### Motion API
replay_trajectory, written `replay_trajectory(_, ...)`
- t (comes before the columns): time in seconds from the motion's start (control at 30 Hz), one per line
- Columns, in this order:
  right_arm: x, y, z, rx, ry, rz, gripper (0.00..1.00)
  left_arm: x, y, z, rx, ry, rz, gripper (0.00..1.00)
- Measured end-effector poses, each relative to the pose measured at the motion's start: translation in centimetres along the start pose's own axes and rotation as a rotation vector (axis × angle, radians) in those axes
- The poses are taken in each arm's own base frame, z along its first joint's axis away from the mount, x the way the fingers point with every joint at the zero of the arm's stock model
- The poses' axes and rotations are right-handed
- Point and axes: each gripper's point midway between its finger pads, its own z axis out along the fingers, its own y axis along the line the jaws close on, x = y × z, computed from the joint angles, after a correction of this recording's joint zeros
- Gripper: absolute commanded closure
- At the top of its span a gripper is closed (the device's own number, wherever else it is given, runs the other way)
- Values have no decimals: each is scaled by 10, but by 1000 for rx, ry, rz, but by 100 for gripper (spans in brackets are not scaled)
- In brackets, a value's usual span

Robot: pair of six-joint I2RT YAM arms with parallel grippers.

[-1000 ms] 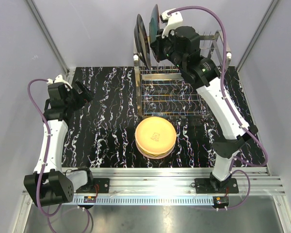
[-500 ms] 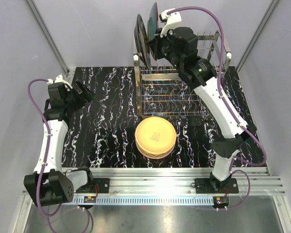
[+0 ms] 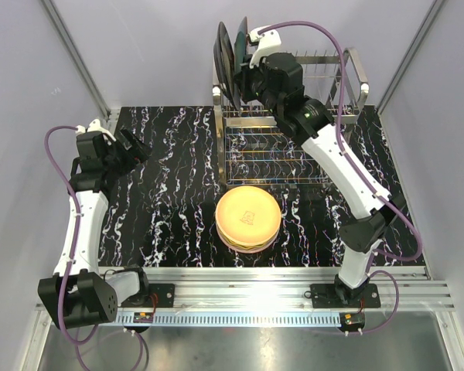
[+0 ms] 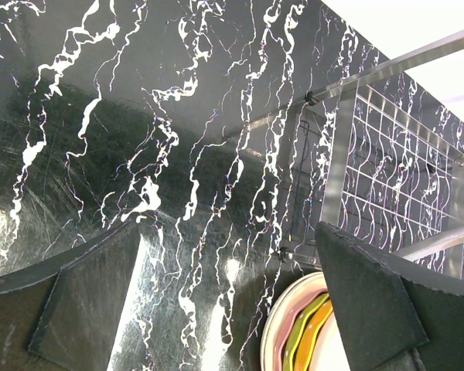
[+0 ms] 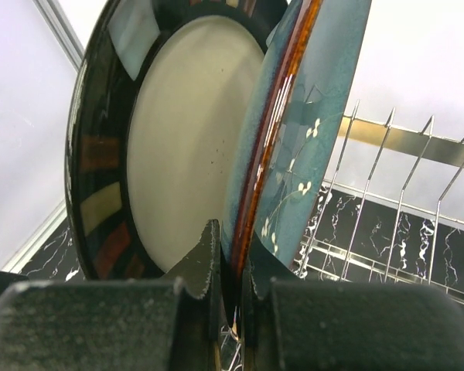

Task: Load the plates into the dish rack
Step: Insert the plate into the dish rack

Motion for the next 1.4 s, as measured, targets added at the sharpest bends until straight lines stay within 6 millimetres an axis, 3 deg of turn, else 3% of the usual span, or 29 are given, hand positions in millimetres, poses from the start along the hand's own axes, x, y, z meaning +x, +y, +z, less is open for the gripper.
replay_trajectory(0.57,1,-1,-2,1,-8,1,99,1,-1,0,6,3,-4,1)
replay_trajectory(1.07,5,-3,-9,5,18,-19,90,1,-1,0,6,5,-5,1)
replay_trajectory(1.4,5,-4,-11,4,17,-20,78,3,0,3,4,14,-8,1)
